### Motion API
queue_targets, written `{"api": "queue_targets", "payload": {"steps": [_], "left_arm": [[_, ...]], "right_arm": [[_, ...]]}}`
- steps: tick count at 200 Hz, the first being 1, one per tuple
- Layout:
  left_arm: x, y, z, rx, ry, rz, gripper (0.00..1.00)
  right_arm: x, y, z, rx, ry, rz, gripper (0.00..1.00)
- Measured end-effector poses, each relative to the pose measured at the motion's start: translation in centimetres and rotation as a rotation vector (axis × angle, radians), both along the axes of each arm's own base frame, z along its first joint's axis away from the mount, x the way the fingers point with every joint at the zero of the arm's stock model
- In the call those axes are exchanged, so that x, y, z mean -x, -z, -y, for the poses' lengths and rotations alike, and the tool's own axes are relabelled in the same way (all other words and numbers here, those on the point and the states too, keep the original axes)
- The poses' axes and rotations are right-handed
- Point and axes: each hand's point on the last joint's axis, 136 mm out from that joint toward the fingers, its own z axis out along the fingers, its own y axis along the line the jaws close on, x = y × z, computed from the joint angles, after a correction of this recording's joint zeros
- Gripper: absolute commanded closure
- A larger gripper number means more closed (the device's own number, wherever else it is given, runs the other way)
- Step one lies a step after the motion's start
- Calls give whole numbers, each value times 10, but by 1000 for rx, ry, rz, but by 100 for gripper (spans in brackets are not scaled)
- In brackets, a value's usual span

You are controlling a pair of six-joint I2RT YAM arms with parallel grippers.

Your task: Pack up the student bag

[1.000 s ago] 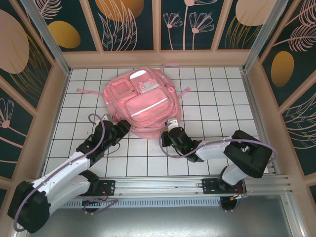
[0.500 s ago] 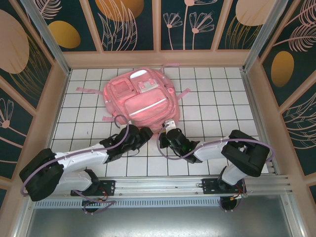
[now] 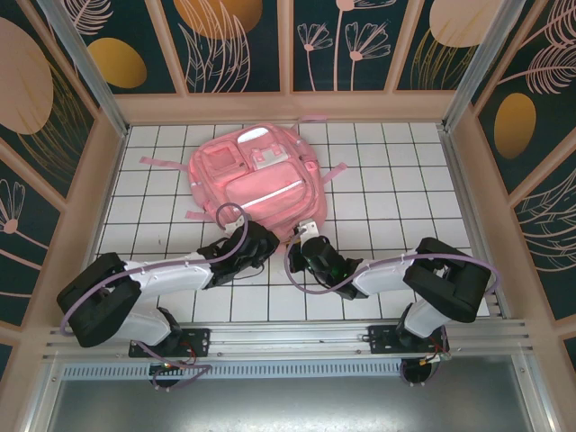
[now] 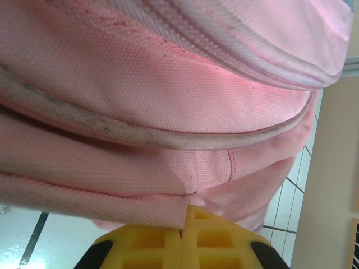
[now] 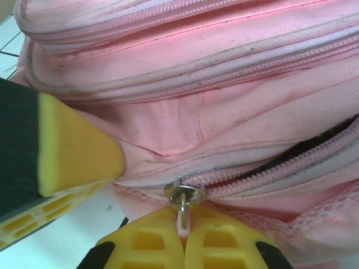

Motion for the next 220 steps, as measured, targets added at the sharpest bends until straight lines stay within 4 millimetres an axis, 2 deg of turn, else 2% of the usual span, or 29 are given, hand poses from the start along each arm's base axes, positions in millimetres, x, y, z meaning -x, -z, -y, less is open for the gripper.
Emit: {"api": "queue_targets", "payload": {"steps": [41,84,94,106,129,161,167,185,202,220], "left_arm": [[14,-17,-27,12,-33,47,100],[28,-39,-59,33,-83,105,100],[30,-42,-73,18,-116,122,100],[32,-43,-88,1,-154,139,100],[39,-37,-108,-41,-187,141,100],[45,-32,-119,-62,-193,144,100],[45,-32,-118,-60,-189,145,92],[45,-25,-113,-64,-167,138,52],[43,-18,-104,-65,-142,122,37],[40,-9,-94,-72,-117,104,19]], "right_arm": [[-1,-11,-1,-22,-24,15,100],[-12,-25,2,-61,-46,19,100],[-22,-20,13,-39,-9,13,100],[-40,-10,37,5,76,0,100],[-66,-2,71,62,204,11,100],[-74,-1,81,80,229,14,100],[-73,-1,80,80,223,12,100],[-70,-2,74,81,202,8,100],[-62,-3,60,85,162,7,100],[-44,-7,36,82,84,7,100]]}}
